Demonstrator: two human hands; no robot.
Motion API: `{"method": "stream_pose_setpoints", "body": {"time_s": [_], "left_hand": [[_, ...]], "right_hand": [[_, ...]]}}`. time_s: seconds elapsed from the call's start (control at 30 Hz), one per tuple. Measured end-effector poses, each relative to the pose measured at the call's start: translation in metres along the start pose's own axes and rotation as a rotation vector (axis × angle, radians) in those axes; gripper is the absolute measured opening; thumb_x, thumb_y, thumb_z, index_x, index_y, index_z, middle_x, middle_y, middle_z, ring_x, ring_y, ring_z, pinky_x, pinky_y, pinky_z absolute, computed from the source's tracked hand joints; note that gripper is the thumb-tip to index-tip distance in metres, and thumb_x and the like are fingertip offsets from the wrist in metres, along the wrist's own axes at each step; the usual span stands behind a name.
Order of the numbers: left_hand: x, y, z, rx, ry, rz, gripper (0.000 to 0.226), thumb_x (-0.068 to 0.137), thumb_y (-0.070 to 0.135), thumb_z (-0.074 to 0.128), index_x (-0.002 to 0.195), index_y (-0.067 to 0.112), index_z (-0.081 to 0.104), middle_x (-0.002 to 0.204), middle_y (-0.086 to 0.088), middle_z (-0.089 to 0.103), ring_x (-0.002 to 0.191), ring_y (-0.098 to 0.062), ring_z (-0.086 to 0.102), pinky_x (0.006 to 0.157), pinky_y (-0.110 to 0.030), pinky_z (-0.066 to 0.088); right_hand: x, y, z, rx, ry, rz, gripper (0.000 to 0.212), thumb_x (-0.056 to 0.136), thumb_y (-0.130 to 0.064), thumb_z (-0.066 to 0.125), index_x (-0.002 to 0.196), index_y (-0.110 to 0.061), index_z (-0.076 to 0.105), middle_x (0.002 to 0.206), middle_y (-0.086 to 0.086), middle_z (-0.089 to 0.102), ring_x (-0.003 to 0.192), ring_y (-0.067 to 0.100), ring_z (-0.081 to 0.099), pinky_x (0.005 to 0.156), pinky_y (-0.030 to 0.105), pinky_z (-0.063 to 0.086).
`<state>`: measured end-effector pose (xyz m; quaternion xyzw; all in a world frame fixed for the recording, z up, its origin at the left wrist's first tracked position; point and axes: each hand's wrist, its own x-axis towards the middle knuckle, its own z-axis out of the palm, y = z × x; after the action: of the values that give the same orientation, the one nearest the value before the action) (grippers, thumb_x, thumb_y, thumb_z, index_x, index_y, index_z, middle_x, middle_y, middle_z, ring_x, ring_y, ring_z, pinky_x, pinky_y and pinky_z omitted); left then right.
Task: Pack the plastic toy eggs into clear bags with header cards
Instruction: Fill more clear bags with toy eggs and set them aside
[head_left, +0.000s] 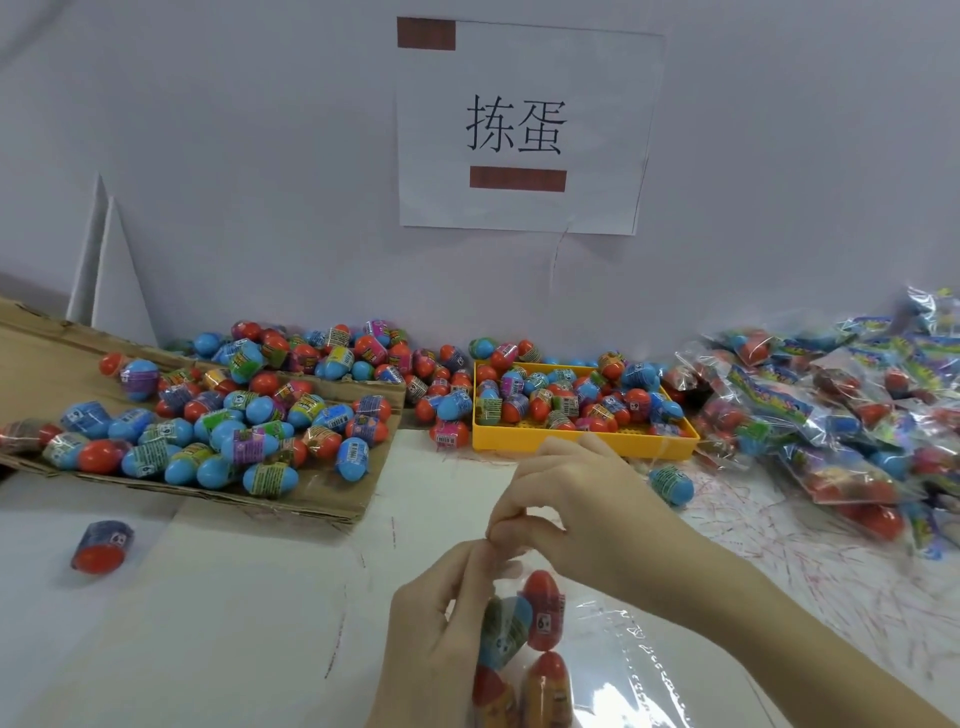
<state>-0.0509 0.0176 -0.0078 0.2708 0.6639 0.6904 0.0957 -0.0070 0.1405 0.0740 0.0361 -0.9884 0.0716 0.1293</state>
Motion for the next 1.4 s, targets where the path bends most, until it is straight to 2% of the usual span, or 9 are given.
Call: {"method": "stream_pose_setpoints", "body": {"time_s": [0.23,0.37,0.43,0.63,0.73,1.0,1.17,1.3,1.4], "left_hand": [[0.000,0.002,0.000,0.040,0.010,0.097,0.023,0.076,0.034,0.041,0.069,0.033,0.062,0.066,0.023,0.068,0.071,0.007,0.063,0.062,-0.003,0.044],[0.000,0.000,0.001,0.057,0.018,0.131,0.023,0.077,0.034,0.039,0.069,0.033,0.061,0.063,0.024,0.066,0.068,0.006,0.063,0.061,-0.005,0.045],[0.000,0.000,0.001,0.064,0.026,0.136,0.024,0.077,0.033,0.039,0.069,0.033,0.061,0.060,0.023,0.065,0.065,0.006,0.063,0.059,-0.005,0.046],[0.000,-0.001,0.002,0.083,0.043,0.110,0.028,0.086,0.024,0.041,0.069,0.030,0.063,0.063,0.022,0.066,0.069,0.005,0.064,0.059,-0.005,0.046],[-0.001,0.001,0.003,0.080,0.045,0.117,0.028,0.081,0.031,0.039,0.069,0.029,0.064,0.062,0.020,0.066,0.066,0.005,0.063,0.057,-0.005,0.044],[-0.002,-0.001,0.003,-0.058,0.048,-0.009,0.034,0.093,0.008,0.038,0.080,0.017,0.067,0.081,0.012,0.074,0.073,-0.013,0.070,0.057,-0.012,0.051],[-0.002,0.001,0.005,-0.053,0.049,-0.051,0.034,0.095,0.009,0.034,0.080,0.016,0.063,0.077,0.016,0.073,0.073,-0.010,0.069,0.054,-0.011,0.050],[-0.003,0.001,0.005,-0.075,0.045,-0.082,0.034,0.095,0.009,0.033,0.081,0.014,0.063,0.074,0.012,0.073,0.070,-0.012,0.070,0.052,-0.011,0.049],[-0.002,0.001,0.005,-0.098,0.036,-0.104,0.034,0.096,0.009,0.033,0.081,0.013,0.063,0.073,0.011,0.073,0.069,-0.012,0.069,0.051,-0.012,0.049]], "right_hand": [[-0.002,-0.010,-0.007,-0.253,-0.081,-0.099,0.036,0.098,-0.038,0.027,0.109,-0.022,0.057,0.104,-0.007,0.056,0.089,0.011,0.033,0.070,0.029,0.008],[-0.003,-0.017,-0.004,-0.351,-0.041,-0.050,0.033,0.097,-0.035,0.034,0.096,-0.022,0.064,0.092,-0.007,0.062,0.085,0.012,0.045,0.082,0.033,0.029],[-0.006,-0.016,0.004,-0.408,0.067,-0.006,0.033,0.089,-0.035,0.039,0.071,-0.028,0.066,0.068,-0.015,0.061,0.067,0.007,0.052,0.067,0.029,0.044],[-0.009,-0.014,0.020,-0.385,0.218,0.042,0.015,0.076,-0.035,0.067,0.064,-0.026,0.065,0.063,-0.012,0.062,0.062,0.010,0.056,0.062,0.029,0.049],[-0.012,-0.015,0.028,-0.370,0.270,0.092,0.018,0.081,-0.030,0.058,0.065,-0.024,0.063,0.064,-0.010,0.061,0.063,0.011,0.056,0.063,0.031,0.050],[-0.020,0.020,0.027,0.099,0.357,0.489,0.017,0.092,-0.029,0.034,0.080,-0.028,0.045,0.076,-0.013,0.047,0.075,0.003,0.043,0.076,0.025,0.024],[-0.051,0.098,0.008,0.294,0.483,0.858,0.023,0.095,-0.014,0.040,0.080,-0.008,0.056,0.075,0.005,0.056,0.061,0.014,0.045,0.064,0.031,0.041],[-0.076,0.143,-0.027,-0.345,0.220,0.973,0.022,0.096,-0.021,0.040,0.092,-0.015,0.061,0.102,0.005,0.060,0.095,0.023,0.050,0.093,0.047,0.032],[-0.078,0.153,-0.058,-0.049,-0.048,0.738,0.029,0.092,-0.032,0.050,0.119,-0.040,0.055,0.130,-0.013,0.050,0.117,0.014,0.047,0.094,0.034,0.039]]}}
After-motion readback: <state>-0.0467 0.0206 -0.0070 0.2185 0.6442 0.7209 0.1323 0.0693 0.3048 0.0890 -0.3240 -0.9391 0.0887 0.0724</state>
